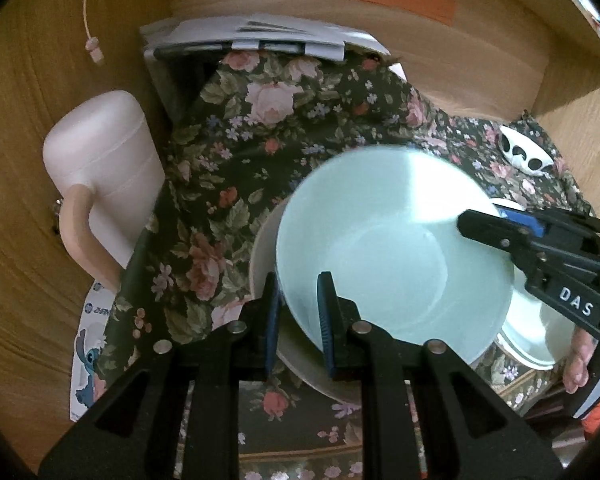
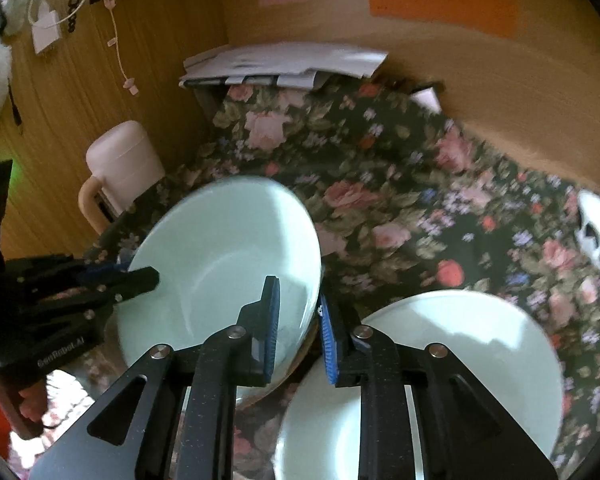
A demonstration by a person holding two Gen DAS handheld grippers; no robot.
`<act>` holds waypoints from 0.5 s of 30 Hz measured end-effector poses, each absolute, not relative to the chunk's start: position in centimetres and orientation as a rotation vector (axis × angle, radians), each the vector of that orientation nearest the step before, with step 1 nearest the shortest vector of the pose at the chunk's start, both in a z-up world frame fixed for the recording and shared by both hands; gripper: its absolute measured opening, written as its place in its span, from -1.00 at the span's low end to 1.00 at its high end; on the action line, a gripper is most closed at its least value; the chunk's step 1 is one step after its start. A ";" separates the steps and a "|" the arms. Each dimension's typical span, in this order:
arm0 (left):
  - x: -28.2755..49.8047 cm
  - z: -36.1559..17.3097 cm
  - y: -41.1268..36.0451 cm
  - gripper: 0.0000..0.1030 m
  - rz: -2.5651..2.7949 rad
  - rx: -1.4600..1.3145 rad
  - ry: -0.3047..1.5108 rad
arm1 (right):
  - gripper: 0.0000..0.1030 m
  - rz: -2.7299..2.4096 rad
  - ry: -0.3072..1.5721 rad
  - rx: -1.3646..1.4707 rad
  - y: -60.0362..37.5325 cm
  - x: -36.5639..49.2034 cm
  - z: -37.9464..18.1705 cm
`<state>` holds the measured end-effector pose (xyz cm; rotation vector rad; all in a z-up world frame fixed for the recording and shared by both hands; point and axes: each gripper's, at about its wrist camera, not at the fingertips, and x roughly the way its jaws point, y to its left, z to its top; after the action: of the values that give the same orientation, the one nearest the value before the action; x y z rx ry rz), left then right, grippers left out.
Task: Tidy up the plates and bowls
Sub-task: 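Lower the mint green bowl into the pale pink bowl and open both grippers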
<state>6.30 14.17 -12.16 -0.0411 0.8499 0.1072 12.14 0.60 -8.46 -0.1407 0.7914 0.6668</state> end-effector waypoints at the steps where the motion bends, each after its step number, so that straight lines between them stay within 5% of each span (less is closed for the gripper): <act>1: 6.3 -12.1 14.1 -0.65 0.106 -0.036 0.851 | -0.63 0.671 0.798 -0.144 0.6 12.2 -8.6; 8: 6.3 -11.2 13.8 -0.64 0.125 -0.022 0.842 | -0.63 0.684 0.800 -0.131 -0.2 12.3 -8.8; 15: 6.2 -9.5 13.8 -0.18 0.123 -0.039 0.794 | -0.34 0.682 0.755 -0.118 -1.4 11.9 -7.8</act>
<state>6.18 13.75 -9.51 -0.0386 0.7940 0.1230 11.87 -1.45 -7.76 -0.1183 0.7552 0.6824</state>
